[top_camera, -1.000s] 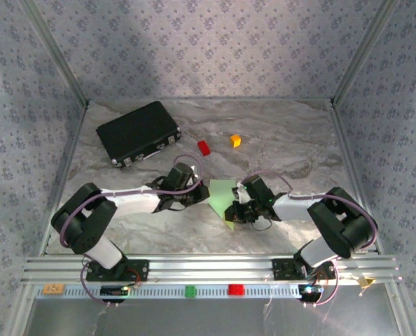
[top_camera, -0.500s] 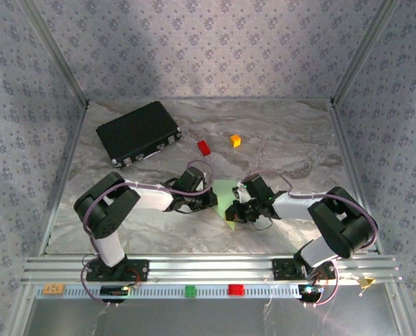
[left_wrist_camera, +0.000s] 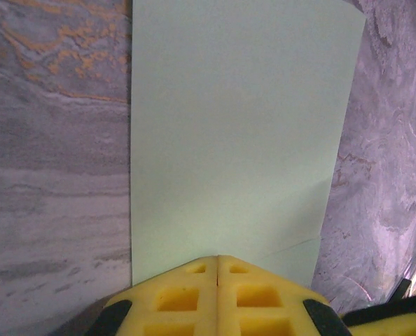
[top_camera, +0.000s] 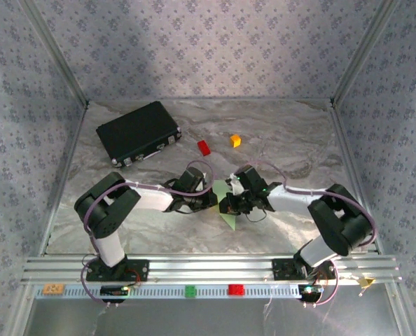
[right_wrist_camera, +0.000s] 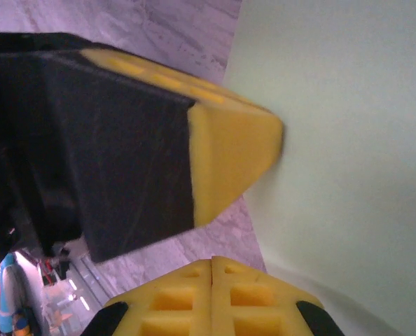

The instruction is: Fold a paper plane with a square sheet of paper (pick it up from the middle)

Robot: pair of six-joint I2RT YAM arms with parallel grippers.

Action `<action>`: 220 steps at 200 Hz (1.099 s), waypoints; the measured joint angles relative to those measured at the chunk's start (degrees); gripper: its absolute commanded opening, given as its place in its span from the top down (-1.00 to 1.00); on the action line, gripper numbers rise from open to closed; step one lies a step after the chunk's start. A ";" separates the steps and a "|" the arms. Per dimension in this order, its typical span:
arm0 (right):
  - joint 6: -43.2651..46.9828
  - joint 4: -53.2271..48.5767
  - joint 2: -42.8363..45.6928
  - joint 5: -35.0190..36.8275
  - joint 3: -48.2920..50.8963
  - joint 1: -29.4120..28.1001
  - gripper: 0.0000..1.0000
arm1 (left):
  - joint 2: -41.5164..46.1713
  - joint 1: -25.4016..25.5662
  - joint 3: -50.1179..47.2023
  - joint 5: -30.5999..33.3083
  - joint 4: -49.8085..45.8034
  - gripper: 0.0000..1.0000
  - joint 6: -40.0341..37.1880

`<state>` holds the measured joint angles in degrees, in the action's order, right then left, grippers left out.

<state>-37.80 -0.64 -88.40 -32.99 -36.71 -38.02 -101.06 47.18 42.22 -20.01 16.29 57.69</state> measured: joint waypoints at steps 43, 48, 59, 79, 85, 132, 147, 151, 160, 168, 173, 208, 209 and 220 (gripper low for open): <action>-0.04 0.85 -3.96 0.42 0.07 -0.17 0.95 | 0.00 0.09 0.02 0.11 -0.04 1.00 0.00; -0.04 1.05 -3.76 0.44 0.31 -0.17 0.94 | 0.00 0.09 0.02 0.09 -0.07 1.00 0.00; 0.02 1.49 -2.99 0.57 1.22 -0.17 0.92 | 0.00 0.09 0.02 0.09 -0.09 1.00 0.00; 0.15 1.01 0.24 0.66 4.07 -0.17 0.89 | -0.11 0.13 0.02 0.09 -0.04 1.00 0.02; 0.17 0.74 1.25 0.72 4.92 -0.17 0.88 | -0.13 0.13 0.02 0.09 -0.02 1.00 0.07; -0.57 1.09 8.50 0.83 12.02 -0.11 0.87 | -0.37 0.15 0.28 -0.09 -0.02 1.00 0.42; -1.25 1.44 10.95 1.07 14.16 -0.11 0.87 | -0.39 0.15 0.28 -0.11 -0.02 1.00 0.42; -1.51 1.60 11.67 1.16 14.78 -0.11 0.87 | -0.39 0.15 0.28 -0.11 -0.02 1.00 0.44; -1.90 1.92 13.14 1.29 16.04 -0.11 0.88 | -0.39 0.15 0.31 -0.11 -0.02 1.00 0.44; -2.36 2.16 14.29 1.31 17.03 -0.11 0.87 | -0.39 0.17 0.28 -0.11 -0.02 1.00 0.44; -2.75 2.34 15.02 1.42 17.62 -0.11 0.87 | -0.39 0.20 0.28 -0.09 0.00 1.00 0.44; -4.00 0.26 20.76 2.86 20.52 -0.02 0.87 | -0.39 0.20 0.28 -0.09 -0.02 1.00 0.76; -4.00 0.17 20.90 2.91 20.55 0.00 0.88 | -0.39 0.20 0.31 -0.09 0.00 1.00 0.85; -4.07 -1.70 22.75 3.74 20.83 0.17 0.87 | -0.37 0.20 0.28 -0.07 0.00 1.00 1.11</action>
<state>-41.87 -2.35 -65.65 -29.26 -15.88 -37.85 -101.43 47.37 42.50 -20.08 16.29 58.81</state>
